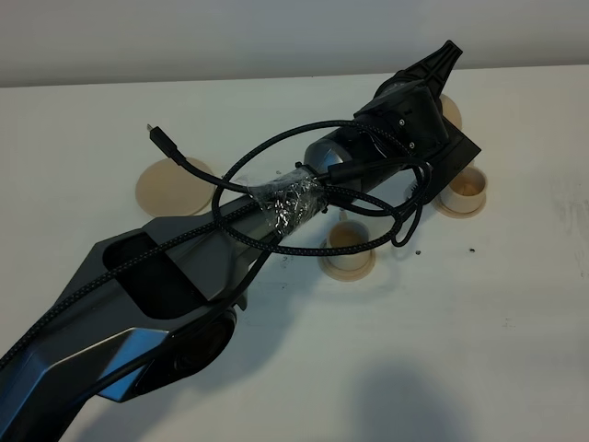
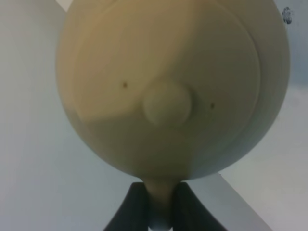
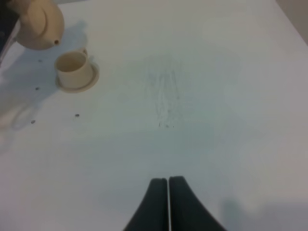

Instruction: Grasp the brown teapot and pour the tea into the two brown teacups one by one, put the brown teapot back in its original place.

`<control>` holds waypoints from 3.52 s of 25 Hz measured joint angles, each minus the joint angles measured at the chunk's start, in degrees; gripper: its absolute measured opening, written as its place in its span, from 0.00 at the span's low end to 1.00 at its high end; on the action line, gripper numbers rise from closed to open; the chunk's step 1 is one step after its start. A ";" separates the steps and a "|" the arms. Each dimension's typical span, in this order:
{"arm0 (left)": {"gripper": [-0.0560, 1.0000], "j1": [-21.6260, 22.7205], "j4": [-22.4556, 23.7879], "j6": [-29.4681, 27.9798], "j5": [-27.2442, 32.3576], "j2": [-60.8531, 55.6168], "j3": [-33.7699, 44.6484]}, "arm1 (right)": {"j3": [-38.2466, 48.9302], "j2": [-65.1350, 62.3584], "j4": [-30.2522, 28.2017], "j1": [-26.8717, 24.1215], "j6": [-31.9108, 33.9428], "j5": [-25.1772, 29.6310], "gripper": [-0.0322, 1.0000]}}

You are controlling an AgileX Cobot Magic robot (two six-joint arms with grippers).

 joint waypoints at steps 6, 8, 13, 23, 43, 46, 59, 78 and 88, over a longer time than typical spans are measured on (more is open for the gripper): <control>0.20 -0.13 0.00 0.35 -0.19 0.00 0.00 | 0.00 0.00 0.00 0.00 0.00 0.00 0.01; 0.20 -0.31 0.06 0.57 -0.23 0.00 0.00 | 0.00 0.00 0.00 0.00 0.00 0.00 0.01; 0.20 -0.82 0.17 1.01 -0.42 0.00 0.00 | 0.00 0.00 0.00 0.00 0.05 0.00 0.01; 0.20 -1.54 1.40 2.72 -0.43 0.00 0.00 | 0.00 0.00 0.00 0.00 0.00 0.00 0.01; 0.20 -1.71 7.21 -0.63 -1.67 0.00 0.00 | 0.00 0.00 0.00 0.00 0.00 0.00 0.01; 0.20 -1.71 7.72 -1.29 -2.00 0.00 0.00 | 0.00 0.00 0.00 0.00 0.00 0.00 0.01; 0.20 -1.78 7.86 -1.82 -2.00 0.00 0.00 | 0.00 0.00 0.00 0.00 0.00 0.00 0.01; 0.20 -1.93 7.75 -1.84 -2.69 0.00 0.00 | 0.00 0.00 0.00 0.00 0.00 0.00 0.01; 0.20 -2.05 8.02 -0.36 -2.57 0.00 0.05 | 0.00 0.00 0.00 0.00 0.00 0.00 0.01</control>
